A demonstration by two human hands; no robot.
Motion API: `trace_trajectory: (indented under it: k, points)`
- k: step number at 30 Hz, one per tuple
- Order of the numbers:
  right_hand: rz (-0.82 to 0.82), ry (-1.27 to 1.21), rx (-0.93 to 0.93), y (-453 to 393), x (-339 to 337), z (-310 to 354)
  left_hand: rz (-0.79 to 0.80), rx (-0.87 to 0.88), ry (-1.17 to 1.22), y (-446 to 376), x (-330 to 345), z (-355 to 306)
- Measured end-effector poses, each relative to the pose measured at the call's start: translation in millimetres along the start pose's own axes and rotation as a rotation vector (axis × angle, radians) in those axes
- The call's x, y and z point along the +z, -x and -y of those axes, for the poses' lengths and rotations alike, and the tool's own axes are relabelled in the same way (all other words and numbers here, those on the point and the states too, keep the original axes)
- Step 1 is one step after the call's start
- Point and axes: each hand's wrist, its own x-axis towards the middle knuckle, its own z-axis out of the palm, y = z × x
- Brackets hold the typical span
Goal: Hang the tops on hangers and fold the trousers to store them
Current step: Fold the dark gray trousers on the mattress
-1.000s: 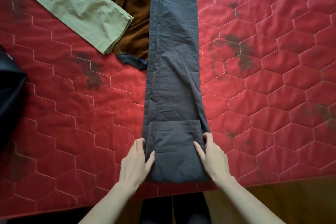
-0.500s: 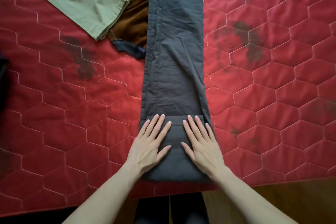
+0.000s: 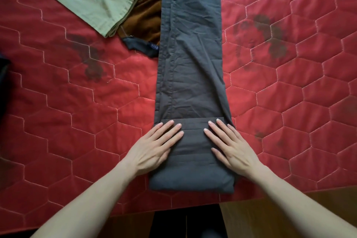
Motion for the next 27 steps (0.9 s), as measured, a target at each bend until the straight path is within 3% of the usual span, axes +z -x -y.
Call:
trace_trajectory:
  k: [7,14,18,24,27]
  points:
    - [0.135,0.143,-0.125,29.5,-34.9,-37.7,0.008,0.149,-0.121,24.8,-19.2,27.8]
    - [0.267,0.206,-0.244,28.2,-47.5,-50.8,0.096,0.167,-0.014,11.9,-24.5,35.3]
    - [0.277,0.200,-0.243,16.4,-51.0,-60.7,0.142,0.173,0.001,11.2,-23.9,39.0]
    - [0.196,0.276,-0.442,-13.3,-36.9,-50.1,0.097,0.170,-0.008,8.5,-19.2,36.2]
    - [0.179,0.214,-0.442,-22.2,-38.6,-42.3,0.092,0.129,0.044,7.4,-26.1,26.8]
